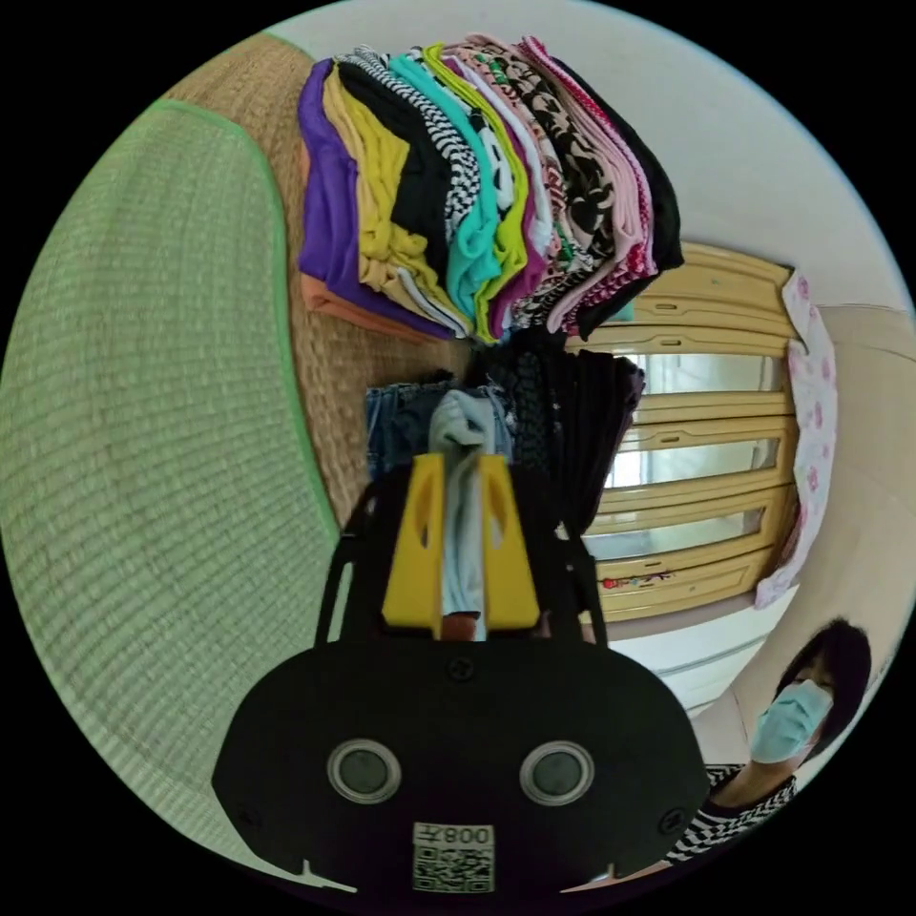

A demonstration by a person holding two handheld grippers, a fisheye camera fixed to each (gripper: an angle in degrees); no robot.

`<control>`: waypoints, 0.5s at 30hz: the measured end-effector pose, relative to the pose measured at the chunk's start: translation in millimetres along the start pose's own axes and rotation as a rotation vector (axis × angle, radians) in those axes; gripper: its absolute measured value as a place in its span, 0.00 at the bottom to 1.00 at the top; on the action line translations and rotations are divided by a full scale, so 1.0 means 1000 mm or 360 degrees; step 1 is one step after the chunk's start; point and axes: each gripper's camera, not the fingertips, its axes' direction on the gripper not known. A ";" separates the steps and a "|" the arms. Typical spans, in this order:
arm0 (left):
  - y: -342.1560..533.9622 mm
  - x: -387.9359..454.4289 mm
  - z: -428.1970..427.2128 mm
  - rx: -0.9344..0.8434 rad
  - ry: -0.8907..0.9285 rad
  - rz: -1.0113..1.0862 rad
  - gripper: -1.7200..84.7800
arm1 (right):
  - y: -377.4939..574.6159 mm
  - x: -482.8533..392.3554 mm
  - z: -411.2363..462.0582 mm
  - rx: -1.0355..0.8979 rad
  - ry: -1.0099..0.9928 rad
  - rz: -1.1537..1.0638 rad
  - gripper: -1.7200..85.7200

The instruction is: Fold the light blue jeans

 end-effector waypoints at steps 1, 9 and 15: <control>0.001 0.008 -0.001 -0.0006 0.0009 0.0054 0.05 | -0.003 0.000 0.001 -0.0004 0.0008 -0.0002 0.08; 0.033 0.016 -0.017 0.0039 -0.0100 0.0109 0.03 | -0.039 0.004 0.021 -0.0007 -0.0003 0.0017 0.08; 0.064 0.013 -0.038 0.0149 -0.0219 0.0047 0.02 | -0.044 -0.010 0.007 0.0190 0.0077 0.0035 0.06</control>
